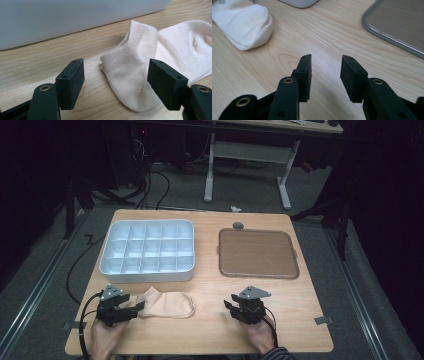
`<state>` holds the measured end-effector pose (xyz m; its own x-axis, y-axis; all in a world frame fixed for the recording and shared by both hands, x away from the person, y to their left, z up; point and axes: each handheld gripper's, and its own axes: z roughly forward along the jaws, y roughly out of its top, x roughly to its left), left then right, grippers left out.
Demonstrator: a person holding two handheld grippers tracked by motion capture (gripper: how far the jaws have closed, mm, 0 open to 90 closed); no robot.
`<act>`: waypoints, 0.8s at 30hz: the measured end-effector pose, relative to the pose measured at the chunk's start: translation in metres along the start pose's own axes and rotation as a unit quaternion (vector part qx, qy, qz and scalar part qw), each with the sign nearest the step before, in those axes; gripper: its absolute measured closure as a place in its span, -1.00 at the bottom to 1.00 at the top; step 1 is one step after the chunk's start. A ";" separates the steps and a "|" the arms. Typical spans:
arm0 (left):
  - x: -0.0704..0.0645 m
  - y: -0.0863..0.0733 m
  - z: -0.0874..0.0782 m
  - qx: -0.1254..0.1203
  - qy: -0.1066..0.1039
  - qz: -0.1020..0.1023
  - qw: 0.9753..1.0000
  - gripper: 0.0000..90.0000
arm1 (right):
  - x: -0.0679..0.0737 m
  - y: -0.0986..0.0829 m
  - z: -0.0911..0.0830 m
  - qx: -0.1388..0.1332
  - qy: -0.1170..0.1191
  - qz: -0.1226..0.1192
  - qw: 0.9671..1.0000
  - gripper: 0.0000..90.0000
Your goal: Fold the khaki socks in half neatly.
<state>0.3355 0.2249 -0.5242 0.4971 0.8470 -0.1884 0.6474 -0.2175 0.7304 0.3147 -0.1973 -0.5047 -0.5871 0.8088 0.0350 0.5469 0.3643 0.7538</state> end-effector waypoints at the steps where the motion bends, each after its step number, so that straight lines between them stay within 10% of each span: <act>1: -0.001 0.000 0.001 0.000 -0.001 -0.001 1.000 -0.32 | 0.002 0.001 0.001 0.000 0.003 -0.003 1.000 0.35; 24: -0.007 0.001 0.008 0.018 0.009 0.006 1.000 -0.21 | 0.041 0.026 0.023 0.002 0.051 -0.039 0.998 0.35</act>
<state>0.3379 0.2150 -0.5276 0.4947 0.8528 -0.1673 0.6618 -0.2448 0.7086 0.3182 -0.1439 -0.4991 -0.6860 0.7264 0.0433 0.4991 0.4264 0.7544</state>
